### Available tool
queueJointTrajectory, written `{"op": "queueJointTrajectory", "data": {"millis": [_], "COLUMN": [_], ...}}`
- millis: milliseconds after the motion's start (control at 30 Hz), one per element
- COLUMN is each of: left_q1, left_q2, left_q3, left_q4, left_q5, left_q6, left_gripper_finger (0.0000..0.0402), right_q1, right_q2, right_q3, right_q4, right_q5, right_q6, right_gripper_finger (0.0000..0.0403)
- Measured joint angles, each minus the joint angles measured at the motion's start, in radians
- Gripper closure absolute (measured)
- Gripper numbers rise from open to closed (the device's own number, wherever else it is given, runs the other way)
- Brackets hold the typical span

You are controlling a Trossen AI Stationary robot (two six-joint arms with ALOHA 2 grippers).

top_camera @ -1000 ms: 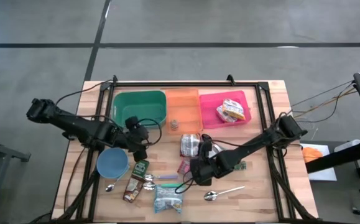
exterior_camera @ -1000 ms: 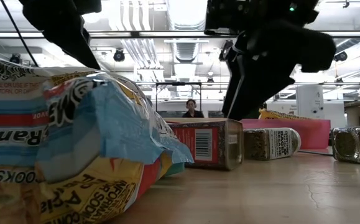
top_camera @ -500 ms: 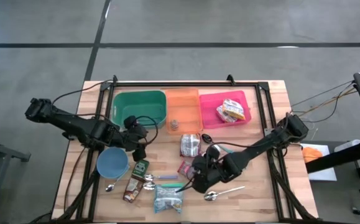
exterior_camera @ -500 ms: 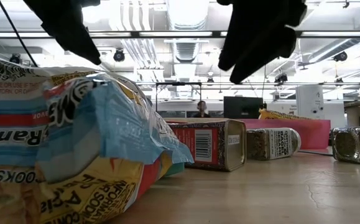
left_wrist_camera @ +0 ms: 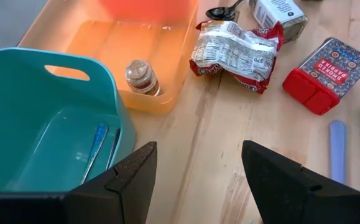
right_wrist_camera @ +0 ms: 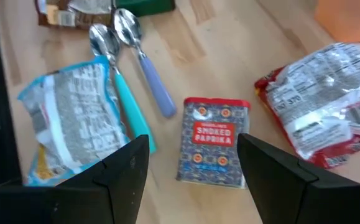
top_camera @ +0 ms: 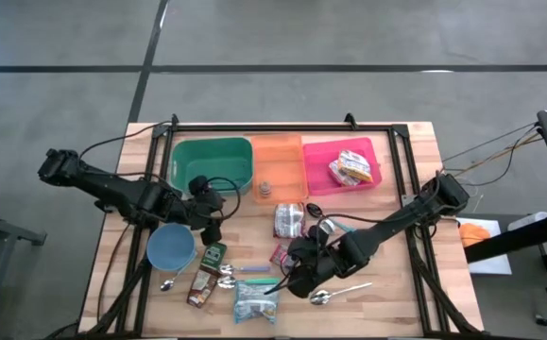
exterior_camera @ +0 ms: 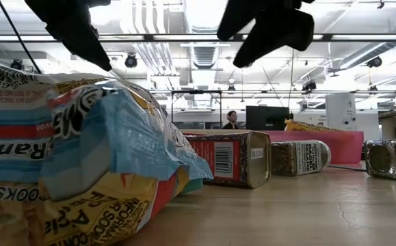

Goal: Pick & Place Food Item
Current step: Put the red seasoning can into the orange bin

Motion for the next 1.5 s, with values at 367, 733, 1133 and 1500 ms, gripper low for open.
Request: {"op": "queueJointTrajectory", "data": {"millis": [367, 733, 1133, 1500], "left_q1": [0.0, 0.0, 0.0, -0.001], "left_q2": [0.0, 0.0, 0.0, 0.0], "left_q3": [0.001, 0.001, 0.001, 0.001], "left_q4": [-0.001, -0.001, -0.001, -0.001], "left_q5": [0.001, 0.001, 0.0, 0.0], "left_q6": [0.034, 0.05, 0.05, 0.049], "left_gripper_finger": [0.0166, 0.0166, 0.0166, 0.0166], "right_q1": [-0.001, -0.002, -0.004, -0.003], "right_q2": [-0.001, 0.0, 0.007, 0.007], "right_q3": [-0.007, -0.026, -0.037, -0.064], "right_q4": [0.126, 0.129, 0.134, 0.124], "right_q5": [-0.101, -0.146, 0.008, 0.009], "right_q6": [-0.077, -0.037, 0.089, 0.124], "right_gripper_finger": [0.0161, 0.0161, 0.0161, 0.0161]}}
